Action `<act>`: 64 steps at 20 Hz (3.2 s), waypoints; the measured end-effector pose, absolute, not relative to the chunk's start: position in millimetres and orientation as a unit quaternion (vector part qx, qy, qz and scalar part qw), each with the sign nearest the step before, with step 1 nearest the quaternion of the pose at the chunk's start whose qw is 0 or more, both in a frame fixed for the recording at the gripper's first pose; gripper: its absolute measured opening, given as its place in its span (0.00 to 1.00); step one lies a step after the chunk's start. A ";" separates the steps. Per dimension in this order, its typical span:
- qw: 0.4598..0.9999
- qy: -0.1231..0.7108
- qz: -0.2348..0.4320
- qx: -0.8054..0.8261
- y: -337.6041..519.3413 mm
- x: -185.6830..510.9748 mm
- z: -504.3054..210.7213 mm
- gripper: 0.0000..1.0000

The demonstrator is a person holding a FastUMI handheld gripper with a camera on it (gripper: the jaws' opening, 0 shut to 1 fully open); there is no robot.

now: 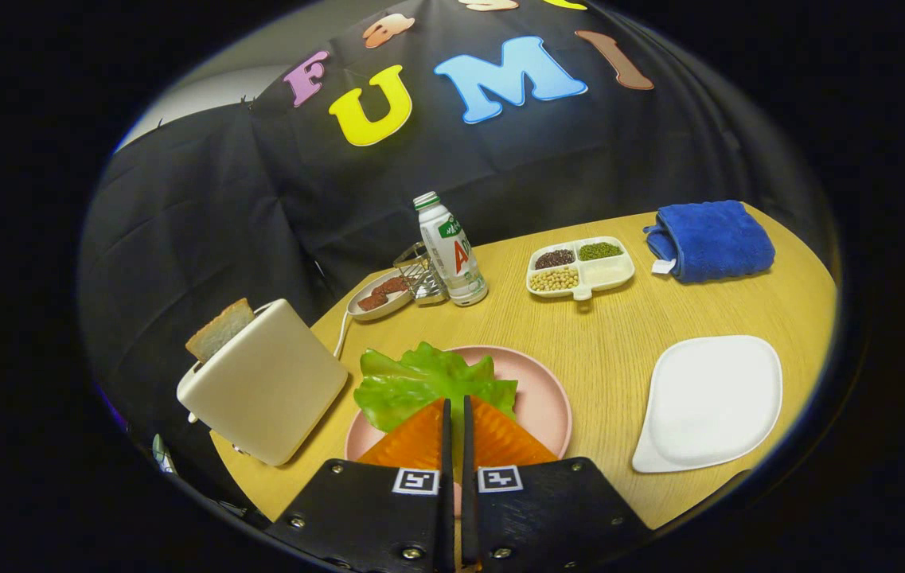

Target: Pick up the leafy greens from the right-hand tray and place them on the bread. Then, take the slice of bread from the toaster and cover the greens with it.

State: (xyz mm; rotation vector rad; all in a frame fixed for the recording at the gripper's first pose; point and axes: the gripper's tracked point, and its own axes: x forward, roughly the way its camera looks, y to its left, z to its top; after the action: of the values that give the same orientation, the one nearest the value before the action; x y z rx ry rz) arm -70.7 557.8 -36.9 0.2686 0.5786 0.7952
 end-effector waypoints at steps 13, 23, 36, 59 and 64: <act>0.884 0.289 0.363 0.063 576.4 -91.6 -72.2 0.04; 0.891 0.261 0.369 0.046 585.0 -101.3 -74.0 0.24; 0.915 0.170 0.366 0.004 600.3 -115.4 -14.3 0.98; 0.871 0.085 0.471 0.112 753.8 -209.5 117.8 0.89; 0.872 0.099 0.469 0.098 776.5 -207.4 104.2 0.75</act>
State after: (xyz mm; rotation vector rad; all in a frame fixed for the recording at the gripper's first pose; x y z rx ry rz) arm -207.4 776.5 104.2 0.2054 0.2077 0.9809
